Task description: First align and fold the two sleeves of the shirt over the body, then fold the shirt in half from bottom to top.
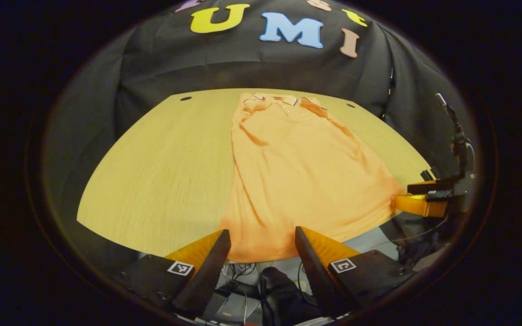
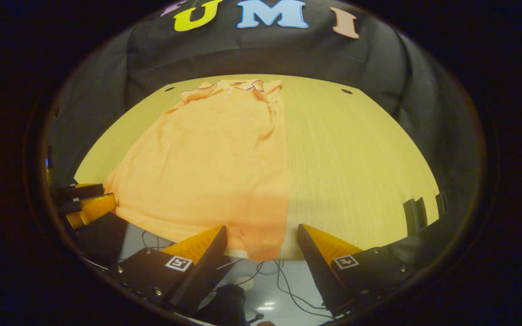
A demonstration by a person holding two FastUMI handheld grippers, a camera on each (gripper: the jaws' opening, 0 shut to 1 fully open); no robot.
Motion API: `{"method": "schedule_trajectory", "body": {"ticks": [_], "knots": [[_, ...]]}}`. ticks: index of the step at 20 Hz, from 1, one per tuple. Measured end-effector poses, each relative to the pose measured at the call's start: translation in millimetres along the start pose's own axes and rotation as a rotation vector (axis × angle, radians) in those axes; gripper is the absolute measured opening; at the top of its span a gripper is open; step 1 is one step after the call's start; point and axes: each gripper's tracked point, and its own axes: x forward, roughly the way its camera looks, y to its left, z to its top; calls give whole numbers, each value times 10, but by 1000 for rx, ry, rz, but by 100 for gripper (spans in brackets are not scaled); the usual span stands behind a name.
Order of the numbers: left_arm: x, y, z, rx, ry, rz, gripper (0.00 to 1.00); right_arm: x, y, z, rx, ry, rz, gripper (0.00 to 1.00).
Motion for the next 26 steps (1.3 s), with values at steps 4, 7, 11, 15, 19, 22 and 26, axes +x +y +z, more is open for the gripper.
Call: {"method": "schedule_trajectory", "body": {"ticks": [4,7,11,15,19,22,26], "knots": [[35,-37,-17,20,4,27,95,52,49,-25,10,4,9,96],[41,16,-70,56,3,67,70,44,54,-21,18,2,8,75],[85,29,-36,66,-5,98,23,27,80,-22,35,5,11,36],[113,-36,-14,29,-8,103,7,49,96,7,71,4,29,14],[50,-40,77,19,-26,119,6,-25,67,100,109,-10,75,4],[-40,-57,276,-6,-68,121,6,-171,30,279,98,-53,88,4],[-110,-74,670,-23,-136,127,6,-333,35,626,89,-115,107,4]]}}
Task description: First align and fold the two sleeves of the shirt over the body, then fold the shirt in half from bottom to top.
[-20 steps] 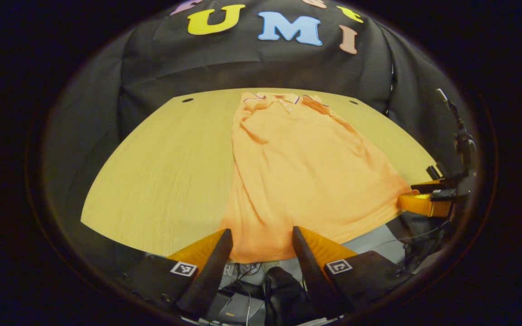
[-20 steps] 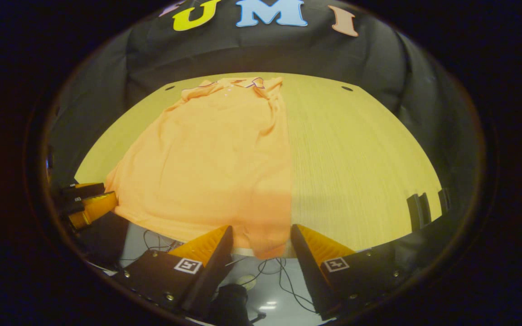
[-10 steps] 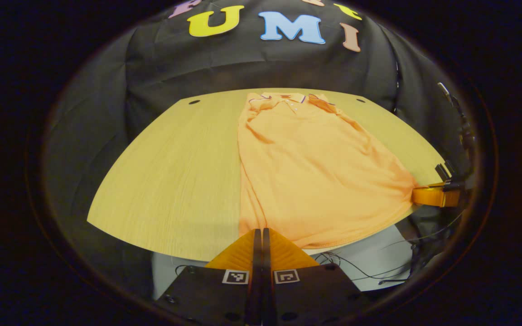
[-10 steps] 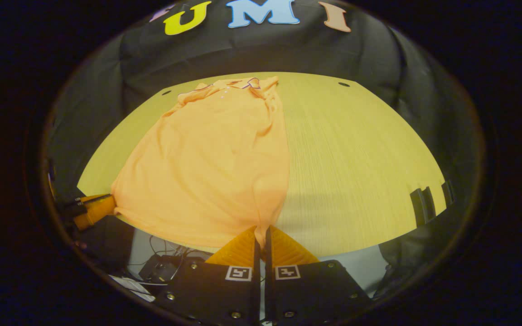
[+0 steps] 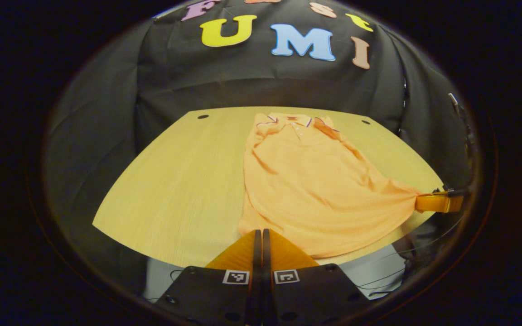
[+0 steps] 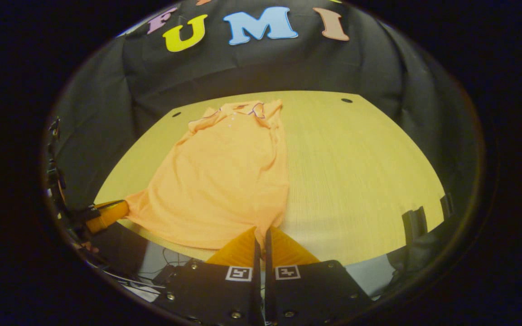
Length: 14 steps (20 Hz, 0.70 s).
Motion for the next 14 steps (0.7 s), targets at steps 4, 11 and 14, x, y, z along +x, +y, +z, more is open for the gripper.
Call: {"method": "schedule_trajectory", "body": {"ticks": [4,11,14], "knots": [[49,-163,418,-3,-55,-25,7,-6,48,458,3,-57,10,5],[508,-239,1274,-35,-126,-70,6,207,-56,1370,-9,-132,-25,4],[839,-222,1588,-51,-127,-90,6,433,-107,1699,-1,-137,-40,4]]}}
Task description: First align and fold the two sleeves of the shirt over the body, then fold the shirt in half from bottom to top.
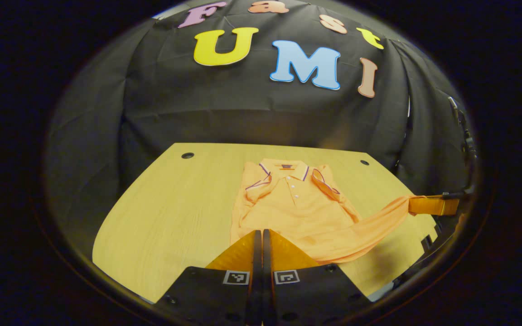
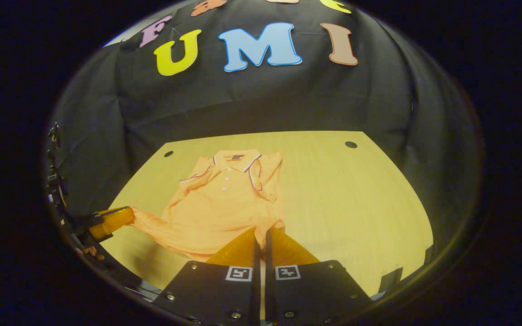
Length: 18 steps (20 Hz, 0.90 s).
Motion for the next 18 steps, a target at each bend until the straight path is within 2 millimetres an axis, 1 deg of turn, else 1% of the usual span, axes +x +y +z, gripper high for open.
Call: {"method": "schedule_trajectory", "body": {"ticks": [2,6,12,14,17,18], "knots": [[220,23,169,-15,1,-16,6,167,-35,180,0,-1,-18,4],[684,92,538,-33,-7,-39,6,530,-39,517,-15,-2,-48,4],[1360,195,980,-5,-21,-69,7,1079,-19,965,-36,0,-87,4],[1564,222,1091,3,-23,-79,5,1249,-24,1099,-31,0,-99,4],[1875,262,1264,9,-39,-86,5,1523,-59,1297,-20,-1,-118,4],[1987,291,1309,15,-41,-83,7,1629,-80,1367,-20,1,-125,5]]}}
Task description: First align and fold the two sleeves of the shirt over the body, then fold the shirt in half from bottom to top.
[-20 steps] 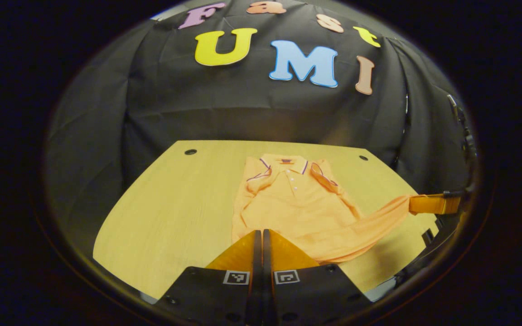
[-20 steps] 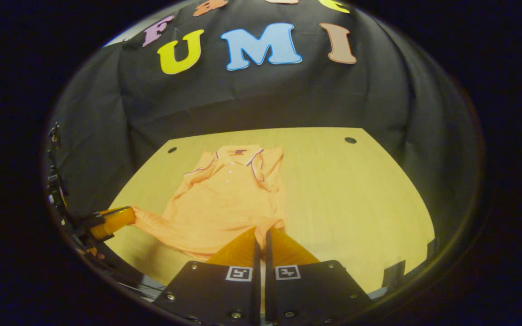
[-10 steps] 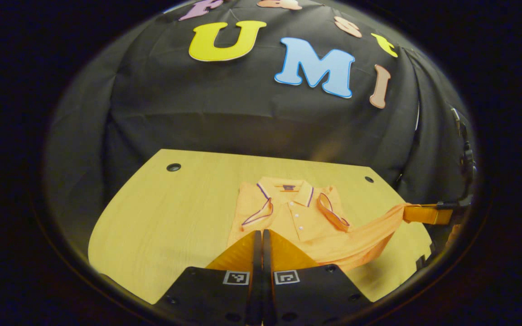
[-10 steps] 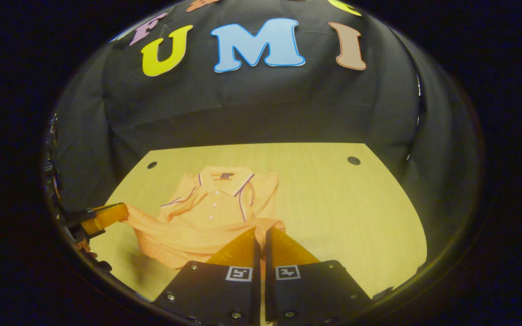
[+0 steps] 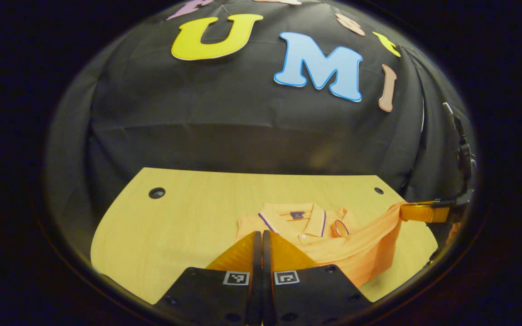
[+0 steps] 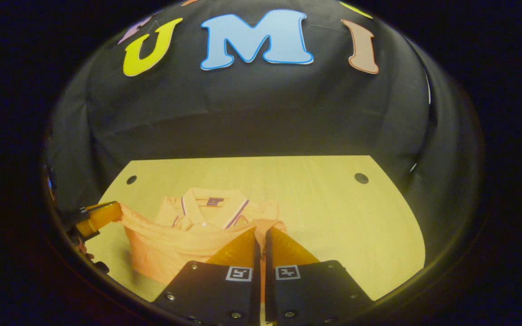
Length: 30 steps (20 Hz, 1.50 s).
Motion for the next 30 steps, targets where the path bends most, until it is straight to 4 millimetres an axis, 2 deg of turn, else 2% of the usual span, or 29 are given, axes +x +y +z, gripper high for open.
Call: {"method": "schedule_trajectory", "body": {"ticks": [8,15,19,25,26,29,30], "knots": [[831,305,223,-2,-33,14,5,781,29,300,-32,24,-40,4],[1332,440,206,30,-36,28,5,1313,-28,228,-50,80,-90,4],[1503,435,59,47,-1,22,5,1463,-77,114,-51,120,-112,4],[1524,418,-54,38,45,27,7,1411,-65,136,-87,115,-117,8],[1510,412,-55,34,46,26,15,1368,-55,132,-90,113,-118,12],[1357,426,6,23,41,27,56,1275,-6,207,-100,90,-115,35],[1312,424,44,17,36,26,71,1227,7,234,-106,81,-113,54]]}}
